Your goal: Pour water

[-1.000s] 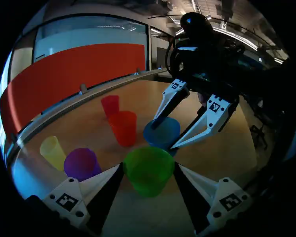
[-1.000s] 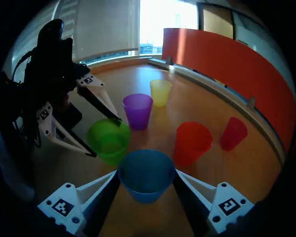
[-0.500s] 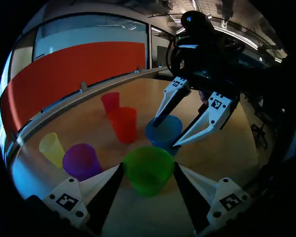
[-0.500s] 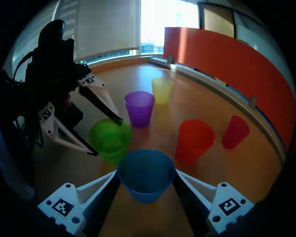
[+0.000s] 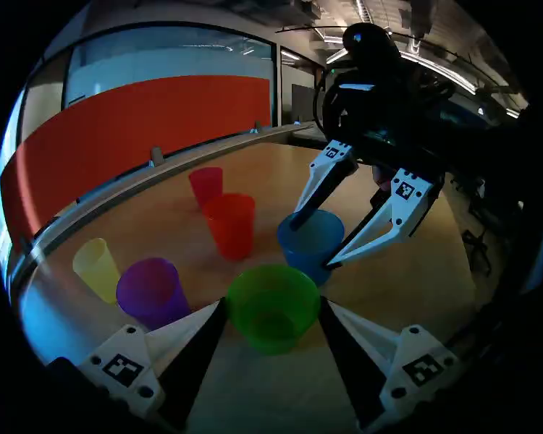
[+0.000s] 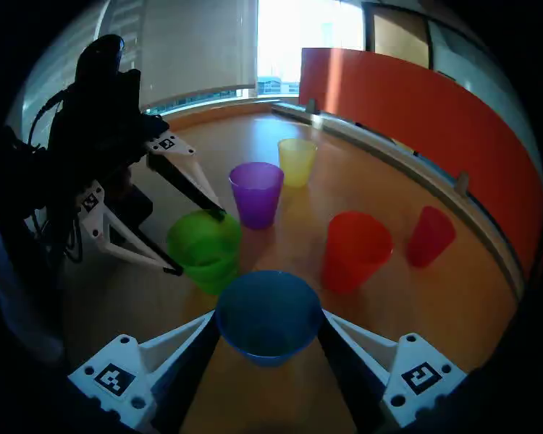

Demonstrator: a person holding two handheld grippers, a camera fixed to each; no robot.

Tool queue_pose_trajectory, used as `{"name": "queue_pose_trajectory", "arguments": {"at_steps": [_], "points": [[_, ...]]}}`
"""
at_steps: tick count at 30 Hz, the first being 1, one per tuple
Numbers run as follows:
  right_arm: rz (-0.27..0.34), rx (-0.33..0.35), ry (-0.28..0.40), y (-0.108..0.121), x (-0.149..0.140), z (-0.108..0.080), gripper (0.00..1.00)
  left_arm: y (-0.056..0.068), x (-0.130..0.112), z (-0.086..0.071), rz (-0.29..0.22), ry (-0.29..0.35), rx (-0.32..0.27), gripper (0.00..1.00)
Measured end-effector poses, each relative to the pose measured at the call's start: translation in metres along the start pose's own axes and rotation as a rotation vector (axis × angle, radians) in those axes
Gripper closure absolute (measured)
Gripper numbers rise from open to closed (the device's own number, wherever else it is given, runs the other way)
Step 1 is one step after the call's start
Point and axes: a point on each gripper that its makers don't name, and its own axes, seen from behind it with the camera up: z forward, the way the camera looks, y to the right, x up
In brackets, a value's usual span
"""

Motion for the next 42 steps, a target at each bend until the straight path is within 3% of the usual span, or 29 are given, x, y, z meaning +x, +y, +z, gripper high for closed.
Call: {"name": "queue_pose_trajectory", "arguments": {"at_steps": [16, 26, 32, 42], "points": [[-0.008, -0.022, -0.035, 0.002, -0.015, 0.002, 0.03, -0.002, -0.002, -0.001, 0.002, -0.003, -0.002, 0.09], [0.003, -0.034, -0.056, 0.005, -0.026, -0.001, 0.03, -0.002, -0.019, 0.001, -0.020, -0.053, -0.010, 0.08], [0.010, -0.043, -0.073, 0.003, -0.038, -0.008, 0.03, -0.002, -0.026, -0.006, -0.025, -0.070, -0.011, 0.08], [0.043, -0.081, -0.078, 0.000, -0.058, -0.025, 0.03, -0.010, -0.039, -0.028, -0.053, -0.071, 0.049, 0.08]]}}
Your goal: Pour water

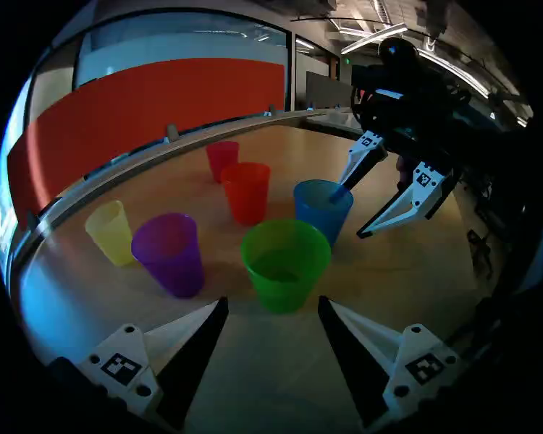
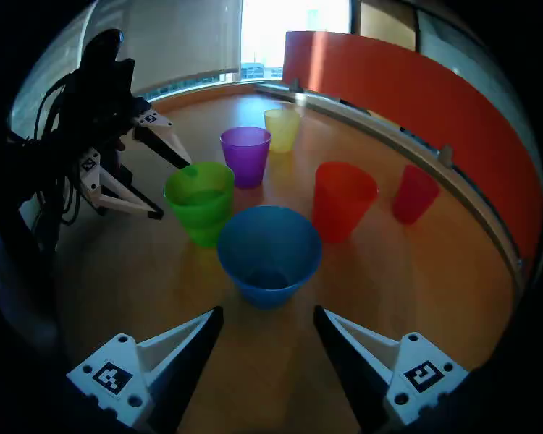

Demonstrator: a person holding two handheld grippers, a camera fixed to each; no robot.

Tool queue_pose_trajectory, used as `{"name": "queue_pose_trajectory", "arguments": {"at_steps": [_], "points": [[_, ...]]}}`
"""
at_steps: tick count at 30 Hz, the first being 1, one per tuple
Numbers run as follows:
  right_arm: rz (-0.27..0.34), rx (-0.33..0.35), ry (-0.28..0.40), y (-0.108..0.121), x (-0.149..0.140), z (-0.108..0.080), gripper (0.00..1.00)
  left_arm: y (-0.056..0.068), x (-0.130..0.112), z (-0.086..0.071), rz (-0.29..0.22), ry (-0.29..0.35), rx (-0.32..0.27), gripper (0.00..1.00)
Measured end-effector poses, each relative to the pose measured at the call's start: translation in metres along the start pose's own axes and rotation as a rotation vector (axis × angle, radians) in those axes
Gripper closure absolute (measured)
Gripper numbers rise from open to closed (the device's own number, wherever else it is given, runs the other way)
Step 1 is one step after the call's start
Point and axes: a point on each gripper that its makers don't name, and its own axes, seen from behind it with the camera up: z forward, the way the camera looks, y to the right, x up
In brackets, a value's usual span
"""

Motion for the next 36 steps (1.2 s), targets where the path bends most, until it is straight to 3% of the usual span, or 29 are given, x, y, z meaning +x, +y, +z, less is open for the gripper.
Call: {"name": "queue_pose_trajectory", "arguments": {"at_steps": [7, 13, 20, 29, 36], "points": [[0.027, -0.054, 0.031, 0.002, -0.008, -0.018, 0.03, -0.008, -0.006, -0.023, -0.037, 0.019, 0.059, 0.08], [0.069, -0.139, 0.067, 0.016, -0.017, -0.037, 0.03, -0.020, -0.012, -0.043, -0.089, 0.055, 0.135, 0.08], [0.113, -0.318, 0.145, 0.047, -0.018, -0.068, 0.03, -0.043, -0.012, -0.070, -0.138, 0.126, 0.255, 0.08], [0.192, -0.631, 0.352, 0.095, 0.004, -0.120, 0.03, -0.082, -0.003, -0.102, -0.209, 0.245, 0.430, 0.08], [0.212, -0.797, 0.496, 0.118, 0.025, -0.150, 0.03, -0.105, 0.018, -0.129, -0.225, 0.366, 0.559, 0.08]]}}
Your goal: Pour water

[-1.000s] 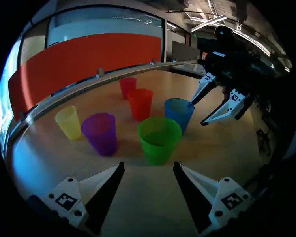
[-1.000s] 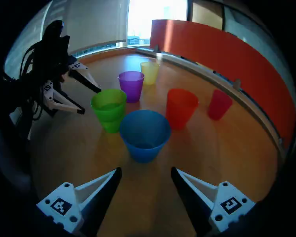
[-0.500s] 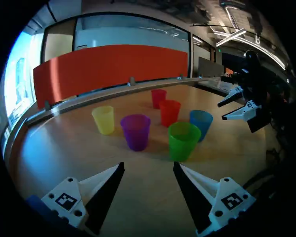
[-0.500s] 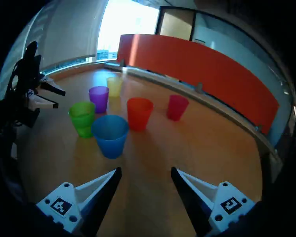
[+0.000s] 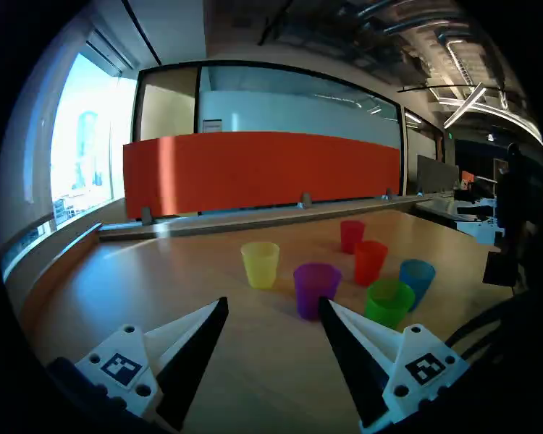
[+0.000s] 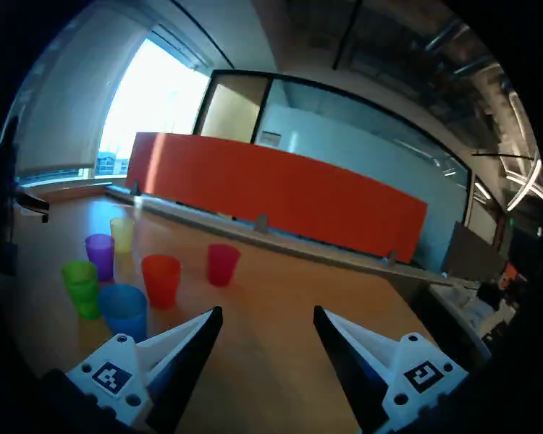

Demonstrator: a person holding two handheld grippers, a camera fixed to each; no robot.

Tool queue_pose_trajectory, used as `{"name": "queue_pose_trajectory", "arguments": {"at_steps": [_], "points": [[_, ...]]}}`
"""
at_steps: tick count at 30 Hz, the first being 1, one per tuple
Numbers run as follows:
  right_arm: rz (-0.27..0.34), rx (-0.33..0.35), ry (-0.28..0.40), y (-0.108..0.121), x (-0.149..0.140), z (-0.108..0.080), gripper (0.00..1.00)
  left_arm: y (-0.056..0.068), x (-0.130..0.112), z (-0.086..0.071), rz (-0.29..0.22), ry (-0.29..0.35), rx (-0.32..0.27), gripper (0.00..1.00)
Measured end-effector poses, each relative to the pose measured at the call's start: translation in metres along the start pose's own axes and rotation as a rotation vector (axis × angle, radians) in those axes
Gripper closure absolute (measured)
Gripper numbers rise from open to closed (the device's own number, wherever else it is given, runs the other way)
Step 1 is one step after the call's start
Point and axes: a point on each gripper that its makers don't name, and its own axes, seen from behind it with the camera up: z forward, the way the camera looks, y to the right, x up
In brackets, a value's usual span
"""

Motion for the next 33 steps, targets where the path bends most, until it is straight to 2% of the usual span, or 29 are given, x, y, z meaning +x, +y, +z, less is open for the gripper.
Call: {"name": "queue_pose_trajectory", "arguments": {"at_steps": [5, 8, 11, 14, 17, 20, 26, 33], "points": [[0.048, -0.080, 0.106, 0.008, 0.024, -0.002, 0.03, -0.012, 0.017, -0.005, -0.020, 0.077, 0.070, 0.08], [0.101, -0.095, 0.141, 0.007, 0.027, -0.001, 0.03, -0.011, 0.025, -0.006, -0.064, 0.120, 0.078, 0.08], [0.165, -0.120, 0.153, 0.012, 0.026, -0.001, 0.03, -0.012, 0.030, -0.009, -0.106, 0.152, 0.084, 0.08], [0.226, -0.136, 0.161, 0.017, 0.025, -0.003, 0.03, -0.017, 0.036, -0.012, -0.120, 0.183, 0.107, 0.08], [0.279, -0.144, 0.167, 0.019, 0.025, -0.004, 0.03, -0.021, 0.041, -0.015, -0.115, 0.206, 0.129, 0.08], [0.306, -0.143, 0.168, 0.019, 0.025, -0.002, 0.03, -0.019, 0.045, -0.016, -0.100, 0.221, 0.137, 0.08], [0.310, -0.137, 0.146, 0.011, 0.027, 0.007, 0.04, -0.017, 0.053, -0.013, -0.088, 0.250, 0.159, 0.08], [0.270, -0.152, 0.128, 0.002, 0.027, 0.010, 0.04, -0.014, 0.054, -0.008, -0.095, 0.282, 0.189, 0.08]]}}
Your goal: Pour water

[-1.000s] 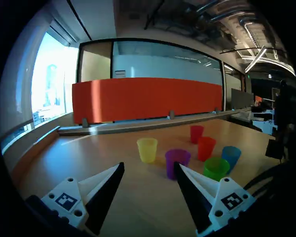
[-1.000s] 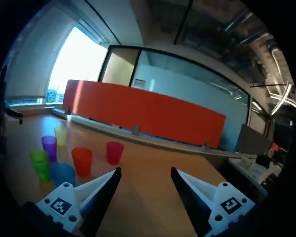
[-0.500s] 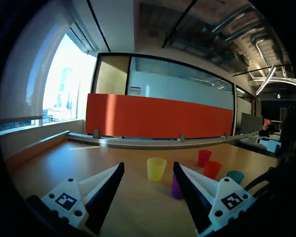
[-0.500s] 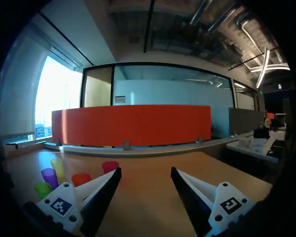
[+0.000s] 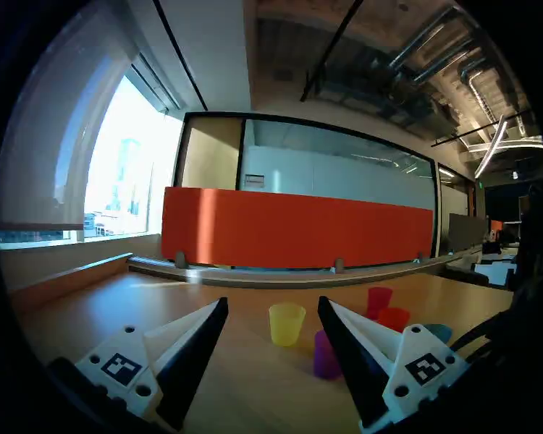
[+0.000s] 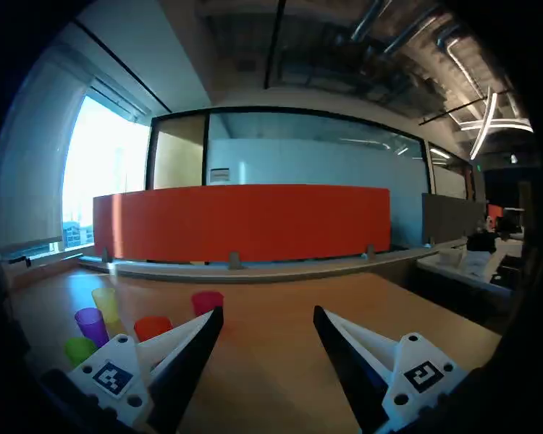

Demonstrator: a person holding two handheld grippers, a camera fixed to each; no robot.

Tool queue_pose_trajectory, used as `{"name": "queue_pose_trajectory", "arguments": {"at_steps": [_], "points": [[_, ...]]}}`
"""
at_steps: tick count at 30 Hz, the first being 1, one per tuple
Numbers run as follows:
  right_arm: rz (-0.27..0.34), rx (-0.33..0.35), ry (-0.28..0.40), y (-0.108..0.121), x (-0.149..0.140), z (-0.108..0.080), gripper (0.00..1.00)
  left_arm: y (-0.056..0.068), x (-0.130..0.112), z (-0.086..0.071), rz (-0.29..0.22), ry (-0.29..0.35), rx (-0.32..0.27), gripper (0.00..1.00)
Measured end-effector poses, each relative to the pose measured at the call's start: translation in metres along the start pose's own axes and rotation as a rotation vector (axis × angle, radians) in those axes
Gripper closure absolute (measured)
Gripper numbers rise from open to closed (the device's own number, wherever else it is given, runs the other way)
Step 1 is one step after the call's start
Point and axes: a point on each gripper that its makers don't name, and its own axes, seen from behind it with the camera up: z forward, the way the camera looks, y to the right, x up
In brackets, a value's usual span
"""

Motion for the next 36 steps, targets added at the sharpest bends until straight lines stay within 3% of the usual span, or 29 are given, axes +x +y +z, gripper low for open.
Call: {"name": "queue_pose_trajectory", "arguments": {"at_steps": [6, 11, 17, 24, 36], "points": [[-0.026, -0.016, -0.009, 0.000, 0.006, -0.001, 0.04, -0.015, -0.007, 0.002, 0.017, 0.010, 0.047, 0.08], [-0.034, -0.035, -0.007, 0.003, 0.009, -0.003, 0.03, -0.027, -0.020, 0.001, 0.003, 0.003, 0.061, 0.08], [-0.022, -0.033, -0.018, -0.001, 0.004, -0.003, 0.04, -0.032, -0.021, 0.001, -0.005, 0.014, 0.059, 0.08], [-0.027, -0.028, -0.033, -0.006, -0.002, -0.001, 0.04, -0.042, -0.028, 0.001, 0.051, -0.002, 0.079, 0.08], [-0.037, -0.025, -0.056, -0.012, -0.011, -0.001, 0.04, -0.059, -0.038, 0.000, 0.028, -0.015, 0.107, 0.08]]}}
